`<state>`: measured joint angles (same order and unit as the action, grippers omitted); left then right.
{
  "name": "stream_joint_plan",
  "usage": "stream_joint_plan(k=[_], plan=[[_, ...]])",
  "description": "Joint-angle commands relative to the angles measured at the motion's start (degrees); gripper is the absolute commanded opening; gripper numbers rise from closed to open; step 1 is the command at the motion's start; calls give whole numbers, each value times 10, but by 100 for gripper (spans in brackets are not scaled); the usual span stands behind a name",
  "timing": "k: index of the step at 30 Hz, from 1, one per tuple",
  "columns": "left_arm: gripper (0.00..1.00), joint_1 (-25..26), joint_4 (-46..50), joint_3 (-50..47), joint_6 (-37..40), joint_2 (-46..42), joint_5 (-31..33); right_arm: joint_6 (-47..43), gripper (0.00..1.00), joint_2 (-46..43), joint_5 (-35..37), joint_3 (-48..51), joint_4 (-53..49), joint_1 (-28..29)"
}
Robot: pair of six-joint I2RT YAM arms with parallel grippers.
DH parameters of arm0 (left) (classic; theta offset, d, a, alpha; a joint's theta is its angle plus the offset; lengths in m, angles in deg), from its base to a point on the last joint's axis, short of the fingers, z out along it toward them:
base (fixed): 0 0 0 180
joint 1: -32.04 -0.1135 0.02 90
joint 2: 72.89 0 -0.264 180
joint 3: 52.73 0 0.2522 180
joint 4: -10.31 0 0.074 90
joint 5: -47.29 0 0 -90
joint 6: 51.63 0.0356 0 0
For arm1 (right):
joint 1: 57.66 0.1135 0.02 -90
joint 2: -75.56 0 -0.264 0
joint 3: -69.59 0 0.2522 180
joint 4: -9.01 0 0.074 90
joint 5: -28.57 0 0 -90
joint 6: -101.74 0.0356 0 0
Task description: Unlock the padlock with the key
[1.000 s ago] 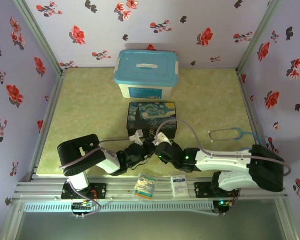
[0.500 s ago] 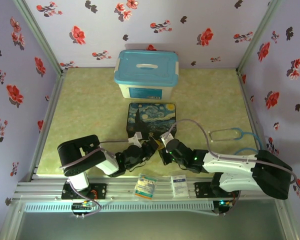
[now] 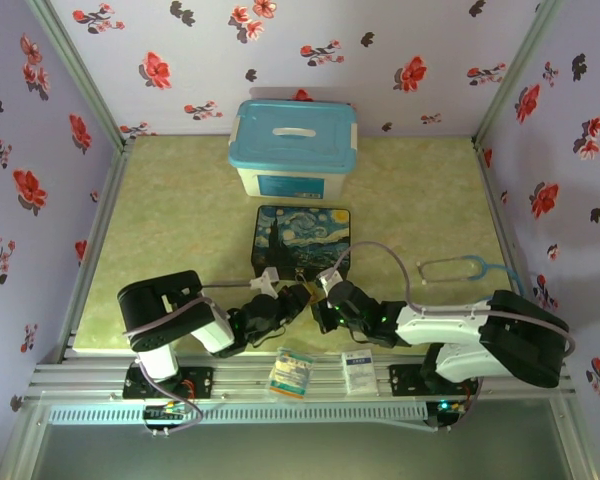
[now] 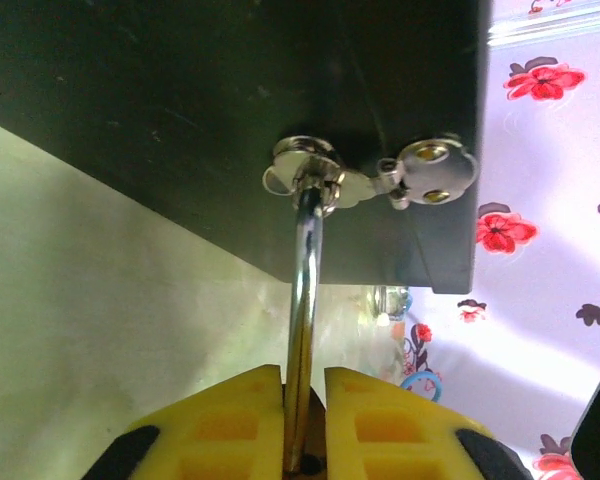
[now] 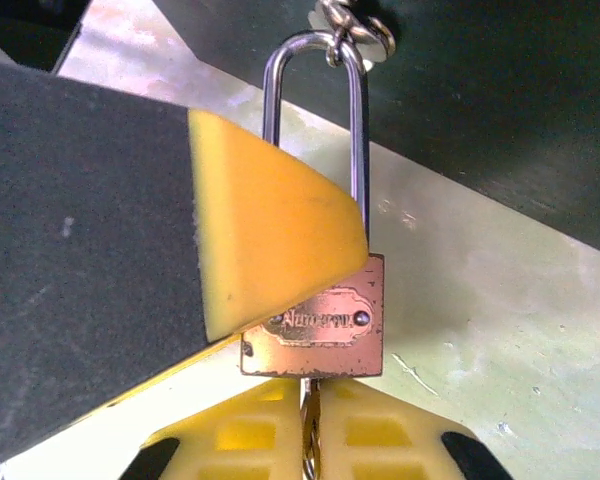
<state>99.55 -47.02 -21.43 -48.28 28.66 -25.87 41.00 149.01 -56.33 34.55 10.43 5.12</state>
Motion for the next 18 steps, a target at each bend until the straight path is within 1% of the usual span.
stream_joint_plan(k=[1,2,3,4,6,7,10,13,14,18], plan=[[6,1,-34,-1,19,4,19,28,11,7,-4,9,28,1],[6,0,-34,-1,21,3,19,32,11,6,-5,12,36,1],[8,1,-34,-1,20,2,20,36,10,6,-4,15,42,1],[14,1,-34,-14,21,1,19,40,10,6,1,15,43,1],[38,1,-34,-19,24,-4,18,41,10,12,1,12,43,1],[44,2,-34,-21,24,-7,19,42,9,15,0,10,44,1],[45,2,-31,-28,29,-27,27,51,9,27,-7,12,62,0],[38,5,13,-24,36,-57,30,55,9,37,-11,11,67,0],[38,8,32,-20,33,-63,33,55,9,40,-12,11,69,0],[35,27,57,-15,38,-70,54,58,8,40,-12,11,70,0]])
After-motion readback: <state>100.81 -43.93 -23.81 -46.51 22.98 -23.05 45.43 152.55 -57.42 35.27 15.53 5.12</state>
